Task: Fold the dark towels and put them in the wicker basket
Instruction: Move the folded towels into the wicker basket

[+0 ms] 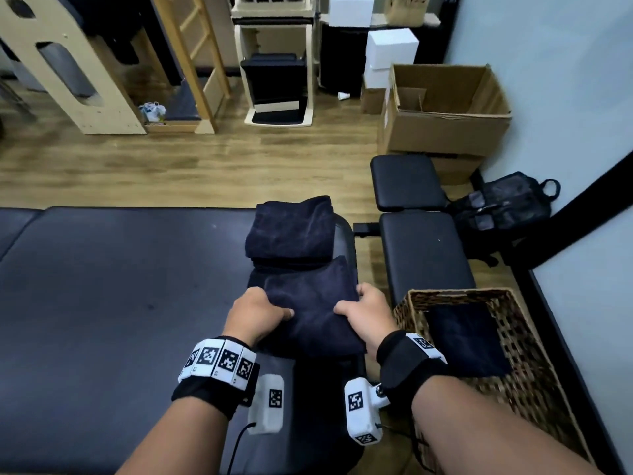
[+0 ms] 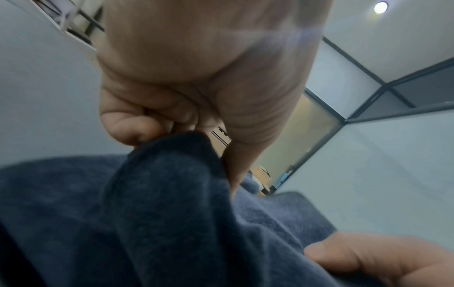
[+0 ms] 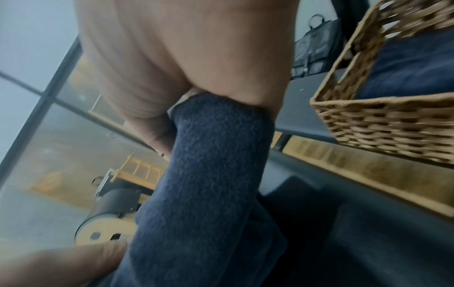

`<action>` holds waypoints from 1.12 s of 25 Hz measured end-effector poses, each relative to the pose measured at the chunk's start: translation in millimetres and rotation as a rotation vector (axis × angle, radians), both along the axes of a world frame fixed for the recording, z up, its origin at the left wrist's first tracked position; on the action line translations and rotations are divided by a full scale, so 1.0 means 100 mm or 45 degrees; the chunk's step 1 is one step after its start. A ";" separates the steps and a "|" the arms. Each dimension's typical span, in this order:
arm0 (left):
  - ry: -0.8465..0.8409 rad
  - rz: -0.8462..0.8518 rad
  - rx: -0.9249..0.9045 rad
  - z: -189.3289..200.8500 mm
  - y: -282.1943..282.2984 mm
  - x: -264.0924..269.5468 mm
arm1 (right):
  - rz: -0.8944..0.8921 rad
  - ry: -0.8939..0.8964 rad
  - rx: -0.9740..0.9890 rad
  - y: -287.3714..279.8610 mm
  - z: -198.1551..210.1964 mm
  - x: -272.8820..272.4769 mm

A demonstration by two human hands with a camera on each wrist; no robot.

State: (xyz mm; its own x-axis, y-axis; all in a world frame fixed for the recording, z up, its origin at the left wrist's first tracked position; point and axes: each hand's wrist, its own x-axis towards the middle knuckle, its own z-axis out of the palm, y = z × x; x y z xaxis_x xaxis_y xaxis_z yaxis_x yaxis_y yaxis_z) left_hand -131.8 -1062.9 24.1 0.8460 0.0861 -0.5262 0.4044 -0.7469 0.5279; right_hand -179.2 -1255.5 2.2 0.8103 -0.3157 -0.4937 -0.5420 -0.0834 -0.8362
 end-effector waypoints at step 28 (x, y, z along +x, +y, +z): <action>0.070 -2.096 0.228 -2.73 -4.57 -1.34 | -1.114 0.845 0.322 -2.76 -2.19 -2.17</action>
